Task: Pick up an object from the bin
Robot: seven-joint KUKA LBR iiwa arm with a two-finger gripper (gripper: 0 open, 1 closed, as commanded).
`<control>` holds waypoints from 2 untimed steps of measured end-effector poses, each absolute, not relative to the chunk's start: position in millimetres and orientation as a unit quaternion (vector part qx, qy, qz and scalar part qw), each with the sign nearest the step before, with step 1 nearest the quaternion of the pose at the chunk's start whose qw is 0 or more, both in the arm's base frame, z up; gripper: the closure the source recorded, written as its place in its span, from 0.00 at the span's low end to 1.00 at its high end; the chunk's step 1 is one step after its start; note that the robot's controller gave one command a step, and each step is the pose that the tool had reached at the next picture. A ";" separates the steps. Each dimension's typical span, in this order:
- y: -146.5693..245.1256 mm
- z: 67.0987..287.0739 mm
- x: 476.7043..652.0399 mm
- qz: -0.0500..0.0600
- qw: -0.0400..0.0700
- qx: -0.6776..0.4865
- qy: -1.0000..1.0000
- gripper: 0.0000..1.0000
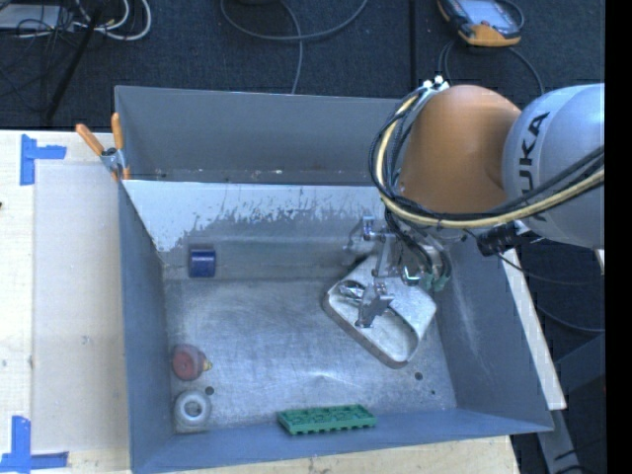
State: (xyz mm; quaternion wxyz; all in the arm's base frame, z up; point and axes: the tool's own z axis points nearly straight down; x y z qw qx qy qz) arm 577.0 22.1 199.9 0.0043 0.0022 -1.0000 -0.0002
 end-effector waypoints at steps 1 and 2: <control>-57.3 92.6 597.7 -0.001 -0.003 -0.009 -1.000 0.00; -71.0 111.1 601.6 0.000 -0.001 -0.087 -0.996 0.00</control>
Offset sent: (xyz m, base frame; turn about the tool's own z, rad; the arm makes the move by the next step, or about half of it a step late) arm 0.0220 -0.0949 -0.1299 0.0261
